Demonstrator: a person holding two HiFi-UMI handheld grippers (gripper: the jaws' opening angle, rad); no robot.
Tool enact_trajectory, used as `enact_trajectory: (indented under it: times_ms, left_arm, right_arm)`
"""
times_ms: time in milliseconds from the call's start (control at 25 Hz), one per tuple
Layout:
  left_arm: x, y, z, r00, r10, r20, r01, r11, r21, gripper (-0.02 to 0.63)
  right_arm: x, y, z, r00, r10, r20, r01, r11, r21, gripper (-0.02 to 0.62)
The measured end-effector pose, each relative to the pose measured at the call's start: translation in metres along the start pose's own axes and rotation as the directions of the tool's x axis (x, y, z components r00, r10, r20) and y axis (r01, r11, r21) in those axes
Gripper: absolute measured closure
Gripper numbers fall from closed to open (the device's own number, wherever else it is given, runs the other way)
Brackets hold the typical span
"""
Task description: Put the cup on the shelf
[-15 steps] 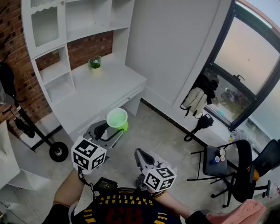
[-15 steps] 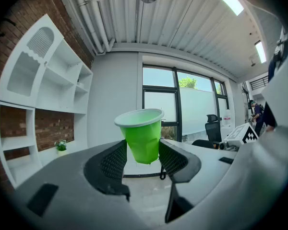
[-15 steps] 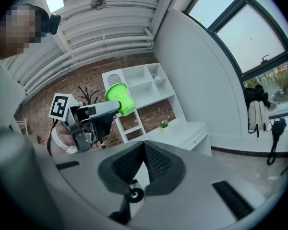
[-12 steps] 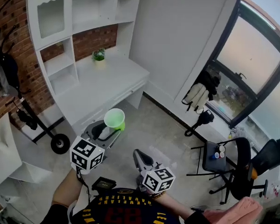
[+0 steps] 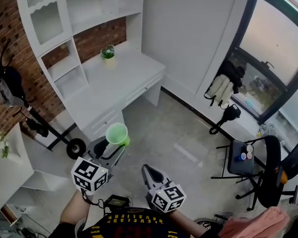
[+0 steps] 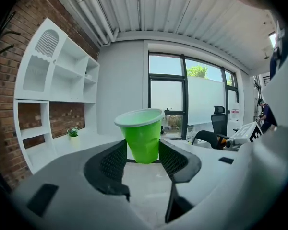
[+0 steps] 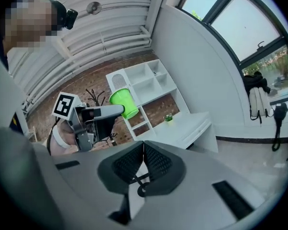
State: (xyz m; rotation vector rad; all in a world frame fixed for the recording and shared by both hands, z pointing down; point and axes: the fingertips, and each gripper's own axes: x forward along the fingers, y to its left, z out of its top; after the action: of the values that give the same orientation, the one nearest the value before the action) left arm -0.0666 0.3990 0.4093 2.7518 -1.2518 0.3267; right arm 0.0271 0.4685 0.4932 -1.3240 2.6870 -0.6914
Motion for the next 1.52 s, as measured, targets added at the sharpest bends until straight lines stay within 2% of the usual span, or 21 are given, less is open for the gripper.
enact_trajectory:
  times_ms: [440,680,840,1000,1280,1520]
  left_arm:
    - [0.094,-0.069,0.053,0.996,0.091,-0.002,-0.091,0.996,0.021,0.393]
    - [0.116,-0.071,0.055,0.995,0.101,-0.002,-0.101,0.995,-0.011,0.393]
    - [0.128,-0.039,0.053,0.995,0.100,0.001,-0.100,0.995,-0.006,0.394]
    - [0.149,0.000,0.059,0.998,0.065,0.027,-0.066,0.998,0.019,0.394]
    - [0.168,0.112,0.075,0.997,0.013,0.079,-0.013,1.000,0.006,0.394]
    - [0.177,0.197,0.071,0.995,-0.019,0.095,0.024,0.998,-0.055,0.394]
  right_arm:
    - [-0.043,-0.105,0.051,0.992,0.126,-0.004,-0.126,0.992,-0.007,0.589]
    - [-0.038,-0.135,0.054,0.989,0.143,-0.042,-0.143,0.990,0.013,0.589]
    - [-0.007,-0.144,0.058,0.991,0.124,-0.052,-0.124,0.992,0.000,0.589]
    - [0.034,-0.154,0.069,0.996,0.077,-0.047,-0.078,0.997,-0.024,0.589]
    - [0.132,-0.156,0.106,0.999,-0.031,-0.007,0.030,0.997,-0.069,0.589]
    - [0.197,-0.151,0.107,0.996,-0.078,-0.037,0.075,0.995,-0.069,0.589]
